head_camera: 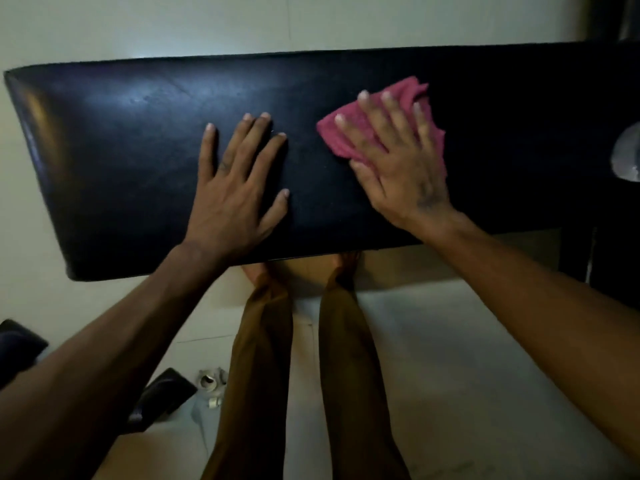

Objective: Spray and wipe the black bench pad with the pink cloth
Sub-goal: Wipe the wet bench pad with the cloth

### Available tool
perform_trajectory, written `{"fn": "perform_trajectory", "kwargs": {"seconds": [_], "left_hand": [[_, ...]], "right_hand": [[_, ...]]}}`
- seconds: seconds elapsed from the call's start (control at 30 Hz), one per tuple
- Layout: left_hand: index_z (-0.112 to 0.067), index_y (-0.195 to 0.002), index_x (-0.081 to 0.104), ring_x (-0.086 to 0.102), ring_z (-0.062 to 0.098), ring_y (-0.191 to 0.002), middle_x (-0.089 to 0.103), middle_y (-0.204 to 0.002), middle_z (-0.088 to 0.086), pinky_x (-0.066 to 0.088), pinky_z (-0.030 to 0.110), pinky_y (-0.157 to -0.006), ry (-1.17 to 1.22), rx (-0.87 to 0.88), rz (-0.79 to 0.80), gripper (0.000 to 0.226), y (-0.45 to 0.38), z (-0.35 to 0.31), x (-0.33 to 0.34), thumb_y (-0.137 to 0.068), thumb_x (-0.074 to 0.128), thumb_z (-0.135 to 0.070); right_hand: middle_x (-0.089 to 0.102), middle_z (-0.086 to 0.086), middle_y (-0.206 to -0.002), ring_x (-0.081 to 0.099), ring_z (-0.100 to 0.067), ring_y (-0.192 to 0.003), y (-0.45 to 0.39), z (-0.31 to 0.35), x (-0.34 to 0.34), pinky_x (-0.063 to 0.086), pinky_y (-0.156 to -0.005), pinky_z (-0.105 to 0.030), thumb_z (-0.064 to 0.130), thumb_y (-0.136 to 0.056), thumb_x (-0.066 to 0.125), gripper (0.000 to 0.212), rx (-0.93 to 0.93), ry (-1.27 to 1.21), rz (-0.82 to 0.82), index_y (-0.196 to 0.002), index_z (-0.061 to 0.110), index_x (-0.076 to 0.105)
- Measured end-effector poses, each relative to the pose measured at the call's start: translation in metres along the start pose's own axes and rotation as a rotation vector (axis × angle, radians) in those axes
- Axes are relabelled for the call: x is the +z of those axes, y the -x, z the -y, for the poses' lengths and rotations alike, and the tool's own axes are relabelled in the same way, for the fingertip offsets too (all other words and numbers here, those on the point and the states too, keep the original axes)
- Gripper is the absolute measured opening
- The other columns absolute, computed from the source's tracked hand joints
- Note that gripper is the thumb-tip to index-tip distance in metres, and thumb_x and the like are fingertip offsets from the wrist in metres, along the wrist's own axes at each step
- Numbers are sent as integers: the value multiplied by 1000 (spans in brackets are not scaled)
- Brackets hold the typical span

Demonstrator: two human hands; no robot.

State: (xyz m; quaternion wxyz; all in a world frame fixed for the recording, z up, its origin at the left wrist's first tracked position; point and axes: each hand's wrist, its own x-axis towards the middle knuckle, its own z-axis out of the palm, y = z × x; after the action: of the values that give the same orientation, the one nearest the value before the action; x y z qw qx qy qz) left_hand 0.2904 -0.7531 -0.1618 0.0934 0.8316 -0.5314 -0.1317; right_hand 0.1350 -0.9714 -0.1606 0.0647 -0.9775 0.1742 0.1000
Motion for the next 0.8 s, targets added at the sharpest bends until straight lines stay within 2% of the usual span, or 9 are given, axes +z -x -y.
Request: {"fn": "perform_trajectory", "kwargs": {"seconds": [0.1, 0.17, 0.2, 0.33, 0.4, 0.5, 0.57, 0.63, 0.8], "left_hand": [[-10, -157, 26, 10, 28, -156, 18, -167, 14, 2, 60, -124, -1, 37, 23, 67, -5, -18, 3, -102, 38, -45], [-10, -157, 28, 12, 27, -155, 20, -166, 13, 4, 60, -124, -13, 97, 31, 65, -9, -33, 9, -101, 39, -43], [-11, -157, 29, 14, 26, -155, 21, -166, 13, 6, 60, -123, -20, 121, 32, 65, -13, -41, 11, -101, 39, -42], [-12, -158, 28, 13, 25, -156, 20, -167, 12, 5, 62, -123, -45, 105, 41, 64, -31, -64, 17, -102, 38, -42], [-13, -159, 25, 9, 24, -156, 16, -168, 10, 2, 62, -123, -50, 68, 53, 65, -36, -71, 18, -102, 34, -45], [-15, -159, 22, 6, 22, -157, 13, -169, 9, 1, 62, -123, -60, 25, 66, 67, -39, -76, 21, -102, 31, -48], [-16, -159, 24, 7, 21, -156, 14, -168, 8, 1, 61, -123, -41, -6, 57, 66, -39, -78, 22, -102, 31, -48], [-16, -157, 27, 8, 21, -156, 16, -168, 8, 0, 60, -124, -15, -36, 50, 64, -40, -83, 23, -101, 30, -47], [-15, -158, 26, 8, 21, -156, 16, -168, 8, 0, 59, -124, 8, -62, 40, 64, -40, -88, 22, -101, 30, -45]], "right_hand": [[13, -6, -168, 8, -30, -155, -5, -31, 0, 5, -123, -59, 47, -105, 25, 56, 640, -111, -167, -159, 33, 20], [14, -7, -168, 9, -31, -155, -11, -21, -1, 5, -122, -60, 48, -103, 26, 57, 846, -160, -211, -158, 34, 22], [13, -8, -168, 8, -33, -155, -12, -15, -1, 3, -122, -60, 49, -103, 25, 57, 779, -152, -184, -158, 35, 21], [14, -5, -168, 10, -32, -155, -2, -43, -5, 3, -122, -56, 48, -104, 26, 55, 102, -77, -47, -158, 36, 21], [17, -4, -167, 12, -30, -155, -7, -77, -6, 0, -123, -53, 46, -104, 28, 55, 146, -85, -75, -158, 36, 23], [15, -3, -168, 7, -28, -155, -25, -104, -13, 0, -124, -55, 49, -104, 24, 55, 685, -202, -149, -157, 38, 21], [11, -4, -169, 4, -28, -156, -33, -94, -13, 0, -124, -56, 51, -103, 22, 56, 830, -208, -170, -157, 39, 19], [9, -6, -169, 5, -30, -155, -18, -76, -10, 2, -123, -57, 51, -104, 21, 56, 707, -192, -156, -158, 37, 18], [11, -7, -168, 1, -28, -155, 109, -29, 21, -6, -124, -52, 46, -104, 32, 57, 172, -177, -36, -158, 33, 21]]}}
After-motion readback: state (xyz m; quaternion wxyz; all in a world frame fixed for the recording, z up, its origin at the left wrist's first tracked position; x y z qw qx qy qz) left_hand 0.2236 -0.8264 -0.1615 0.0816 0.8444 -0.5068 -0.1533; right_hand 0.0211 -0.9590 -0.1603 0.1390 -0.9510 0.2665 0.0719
